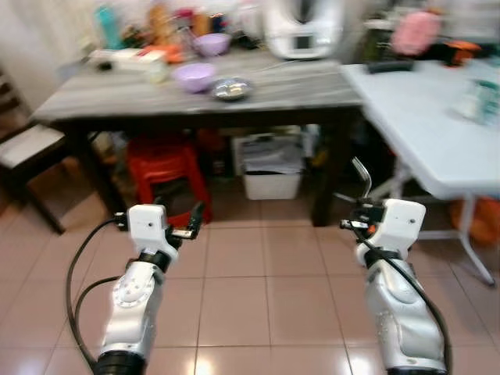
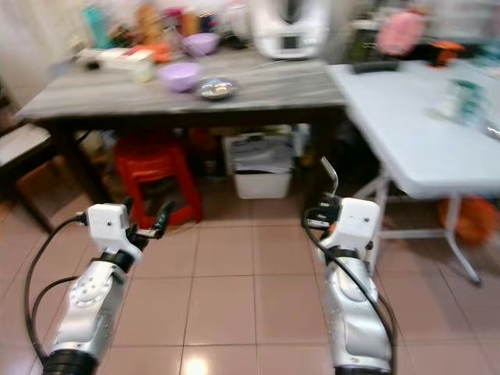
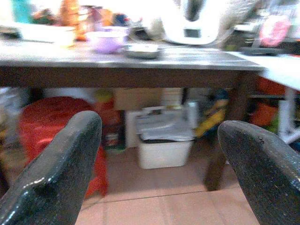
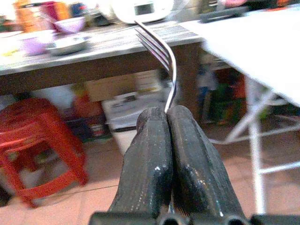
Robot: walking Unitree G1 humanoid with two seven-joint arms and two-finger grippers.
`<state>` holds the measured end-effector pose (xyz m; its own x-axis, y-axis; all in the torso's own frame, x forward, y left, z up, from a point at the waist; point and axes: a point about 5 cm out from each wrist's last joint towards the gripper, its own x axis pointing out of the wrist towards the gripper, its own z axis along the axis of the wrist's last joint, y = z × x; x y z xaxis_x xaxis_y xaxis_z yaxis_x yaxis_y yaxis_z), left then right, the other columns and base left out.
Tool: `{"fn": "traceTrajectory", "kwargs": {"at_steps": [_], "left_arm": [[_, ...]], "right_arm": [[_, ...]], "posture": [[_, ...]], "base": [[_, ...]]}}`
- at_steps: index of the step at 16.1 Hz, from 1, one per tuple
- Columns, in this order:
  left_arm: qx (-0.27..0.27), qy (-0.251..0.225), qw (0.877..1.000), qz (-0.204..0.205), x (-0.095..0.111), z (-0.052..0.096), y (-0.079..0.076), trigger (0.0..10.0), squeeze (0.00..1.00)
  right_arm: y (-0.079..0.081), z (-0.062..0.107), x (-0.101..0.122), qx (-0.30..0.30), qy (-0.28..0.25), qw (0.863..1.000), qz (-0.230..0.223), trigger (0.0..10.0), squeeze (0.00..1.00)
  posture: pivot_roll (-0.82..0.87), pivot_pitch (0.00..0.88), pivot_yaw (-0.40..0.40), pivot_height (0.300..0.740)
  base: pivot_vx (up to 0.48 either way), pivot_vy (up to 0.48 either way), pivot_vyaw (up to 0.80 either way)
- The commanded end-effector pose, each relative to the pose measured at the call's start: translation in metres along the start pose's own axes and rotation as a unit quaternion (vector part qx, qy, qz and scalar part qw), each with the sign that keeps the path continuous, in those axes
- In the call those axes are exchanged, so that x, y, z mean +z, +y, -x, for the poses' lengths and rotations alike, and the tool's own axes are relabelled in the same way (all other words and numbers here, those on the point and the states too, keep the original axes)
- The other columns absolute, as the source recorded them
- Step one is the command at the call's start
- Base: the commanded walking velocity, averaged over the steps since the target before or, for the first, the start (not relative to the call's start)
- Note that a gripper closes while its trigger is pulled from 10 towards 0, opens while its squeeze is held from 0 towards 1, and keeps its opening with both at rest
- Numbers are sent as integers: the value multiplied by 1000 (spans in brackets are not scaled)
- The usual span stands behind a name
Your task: Setting the table
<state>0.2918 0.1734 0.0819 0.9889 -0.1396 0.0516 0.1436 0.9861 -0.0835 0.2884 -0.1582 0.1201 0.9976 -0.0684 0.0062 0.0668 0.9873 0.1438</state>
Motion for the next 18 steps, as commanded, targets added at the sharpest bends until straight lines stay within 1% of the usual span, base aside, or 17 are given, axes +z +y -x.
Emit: {"fn": "traceTrajectory", "kwargs": {"at_steps": [1, 7, 12, 18], "left_arm": [[-6, -7, 1000, -2, 4, -4, -2, 10000, 0], [-11, -6, 1000, 2, 3, -4, -5, 10000, 0], [-16, -10, 1000, 4, 4, -5, -8, 10000, 0], [-19, -9, 1000, 6, 4, -5, -9, 10000, 0]], "right_arm": [[0, 0, 6, 4, -12, 1000, 3, 10000, 0], [2, 0, 4, 6, -10, 1000, 3, 10000, 0], [2, -2, 4, 8, -10, 1000, -4, 10000, 0], [3, -3, 5, 8, -10, 1000, -7, 10000, 0]], "posture": [[-113, 0, 80, 740], [-109, 0, 78, 740], [-108, 0, 74, 740], [-110, 0, 74, 740]], "base": [[412, 0, 594], [414, 0, 595], [418, 0, 0], [419, 0, -696]]}}
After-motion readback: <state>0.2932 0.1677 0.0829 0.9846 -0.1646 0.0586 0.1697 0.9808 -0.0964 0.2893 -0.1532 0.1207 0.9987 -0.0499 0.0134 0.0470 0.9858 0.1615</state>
